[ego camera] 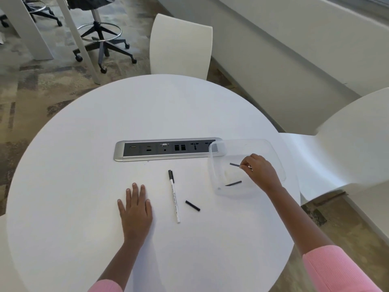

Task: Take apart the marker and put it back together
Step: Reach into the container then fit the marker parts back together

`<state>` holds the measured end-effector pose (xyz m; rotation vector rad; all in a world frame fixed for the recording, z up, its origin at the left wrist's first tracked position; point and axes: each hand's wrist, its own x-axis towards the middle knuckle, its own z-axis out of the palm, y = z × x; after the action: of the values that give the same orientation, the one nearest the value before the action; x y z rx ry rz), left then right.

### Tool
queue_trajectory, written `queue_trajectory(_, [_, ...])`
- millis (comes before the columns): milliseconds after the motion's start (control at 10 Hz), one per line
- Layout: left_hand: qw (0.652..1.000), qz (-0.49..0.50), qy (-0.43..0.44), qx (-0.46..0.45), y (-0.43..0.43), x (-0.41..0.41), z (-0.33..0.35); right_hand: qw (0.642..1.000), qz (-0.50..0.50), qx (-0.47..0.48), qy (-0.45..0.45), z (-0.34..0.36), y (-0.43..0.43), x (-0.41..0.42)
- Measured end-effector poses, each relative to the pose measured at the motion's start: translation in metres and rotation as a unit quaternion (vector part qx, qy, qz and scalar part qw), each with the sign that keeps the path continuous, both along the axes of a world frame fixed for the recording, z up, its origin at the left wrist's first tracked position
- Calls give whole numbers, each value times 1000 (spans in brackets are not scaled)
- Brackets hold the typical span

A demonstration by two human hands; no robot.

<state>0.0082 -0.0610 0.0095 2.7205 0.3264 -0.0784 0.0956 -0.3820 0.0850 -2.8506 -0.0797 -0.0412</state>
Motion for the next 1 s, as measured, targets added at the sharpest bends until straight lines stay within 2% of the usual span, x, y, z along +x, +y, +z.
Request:
queue_trajectory(200, [1000,16,9,10,-9,1,0,992,-2,-15,129,-9,-3,20])
queue_trajectory(300, [1000,17,11,11,-10,1,0,987,1,-22,161,-12,-4,27])
queue_trajectory(1000, [999,28,14,26,-11,2,-2,980,28,-47,189,-26,-9,38])
